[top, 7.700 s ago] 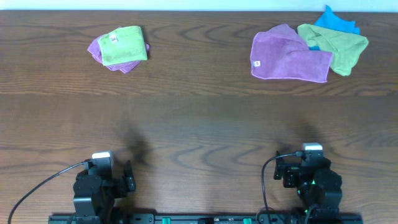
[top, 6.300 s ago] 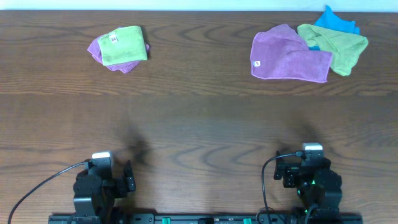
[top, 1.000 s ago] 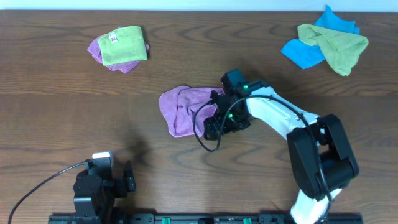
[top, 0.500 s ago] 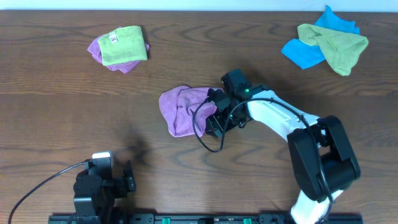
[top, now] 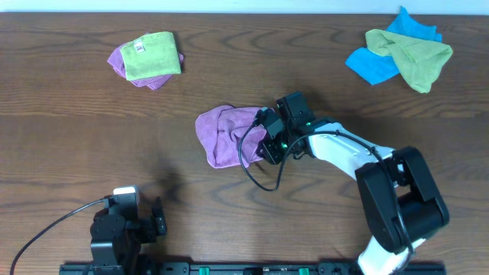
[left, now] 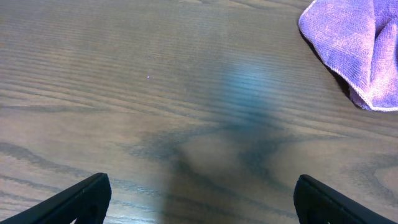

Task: Fold the cloth

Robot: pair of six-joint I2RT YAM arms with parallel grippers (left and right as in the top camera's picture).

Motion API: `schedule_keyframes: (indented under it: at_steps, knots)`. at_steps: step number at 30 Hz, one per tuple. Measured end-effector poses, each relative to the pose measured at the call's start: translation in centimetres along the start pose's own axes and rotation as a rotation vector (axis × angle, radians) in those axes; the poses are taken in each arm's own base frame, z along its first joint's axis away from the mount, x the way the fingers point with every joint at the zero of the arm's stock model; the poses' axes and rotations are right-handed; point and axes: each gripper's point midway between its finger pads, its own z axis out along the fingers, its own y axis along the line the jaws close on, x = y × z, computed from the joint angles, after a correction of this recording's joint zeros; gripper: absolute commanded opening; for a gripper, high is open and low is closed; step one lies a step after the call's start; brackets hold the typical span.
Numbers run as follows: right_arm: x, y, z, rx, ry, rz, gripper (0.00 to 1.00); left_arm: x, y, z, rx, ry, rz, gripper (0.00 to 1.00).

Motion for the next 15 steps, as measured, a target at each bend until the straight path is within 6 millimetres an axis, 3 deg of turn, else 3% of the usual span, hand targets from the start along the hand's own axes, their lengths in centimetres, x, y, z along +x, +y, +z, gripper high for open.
schedule_keyframes:
  at_steps: [6, 10, 15]
  knots:
    - [0.5, 0.0, 0.0, -0.005, 0.019, 0.023, 0.01, 0.0, 0.0, 0.0, 0.0, 0.0, 0.0, 0.95]
    - [1.9, -0.3, -0.7, 0.023, 0.072, 0.092, 0.01, 0.0, 0.0, 0.0, 0.0, 0.0, 0.0, 0.95]
    - [6.0, -3.9, -3.9, 0.228, 0.182, 0.24, 0.01, 0.0, 0.0, 0.0, 0.0, 0.0, 0.0, 0.95]
